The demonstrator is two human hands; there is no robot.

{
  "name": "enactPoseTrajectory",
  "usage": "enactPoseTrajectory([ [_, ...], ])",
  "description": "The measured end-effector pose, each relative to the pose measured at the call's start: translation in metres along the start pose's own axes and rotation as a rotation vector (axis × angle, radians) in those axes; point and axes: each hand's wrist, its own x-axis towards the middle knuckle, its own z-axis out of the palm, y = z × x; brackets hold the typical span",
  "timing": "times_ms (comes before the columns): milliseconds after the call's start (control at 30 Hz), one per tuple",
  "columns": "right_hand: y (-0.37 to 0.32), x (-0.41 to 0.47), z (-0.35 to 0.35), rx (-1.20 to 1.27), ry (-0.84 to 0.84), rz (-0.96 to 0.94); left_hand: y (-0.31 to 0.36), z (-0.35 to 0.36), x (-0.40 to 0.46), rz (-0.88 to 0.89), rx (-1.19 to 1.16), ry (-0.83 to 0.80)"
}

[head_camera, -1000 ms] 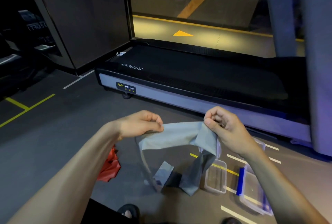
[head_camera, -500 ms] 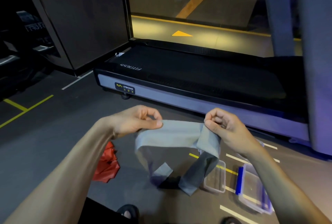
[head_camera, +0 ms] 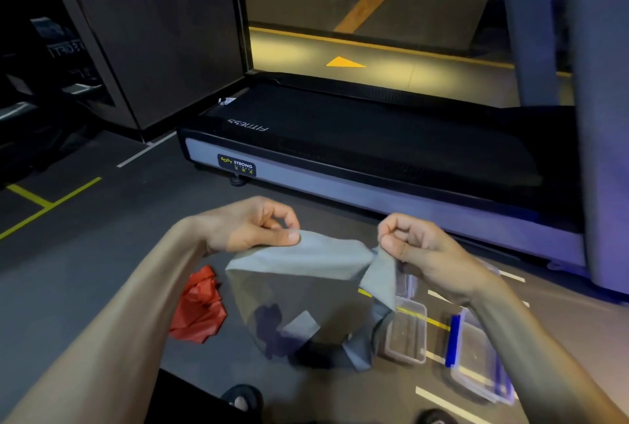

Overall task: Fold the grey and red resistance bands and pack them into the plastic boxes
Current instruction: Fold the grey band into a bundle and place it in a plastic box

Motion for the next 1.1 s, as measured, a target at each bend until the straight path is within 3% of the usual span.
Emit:
enactPoseTrajectory([
  [233,0.004,0.002,0.01,0.154,-0.018,0.009,-0.005,-0.008,-0.001,-0.013,-0.052,0.066],
  [467,0.005,0.001,0.016,0.449,-0.042,-0.001,-0.006,-0.008,-0.004,-0.03,-0.083,0.012],
  [700,0.007,-0.001,0.013,-0.059,0.032,-0.053,-0.005,-0.01,-0.008,-0.002,-0.195,0.03],
  [833,0.004,-0.002,0.01,-0.247,-0.032,-0.015,-0.002,-0.01,-0.007,0.013,-0.239,0.004],
  [967,0.001,-0.005,0.012,-0.37,-0.062,-0.031,-0.006,-0.006,-0.004,-0.013,-0.084,-0.044],
  [1100,-0.012,-0.004,0.028,-0.328,-0.079,-0.124,-0.007,0.008,0.008,-0.063,0.131,-0.054],
])
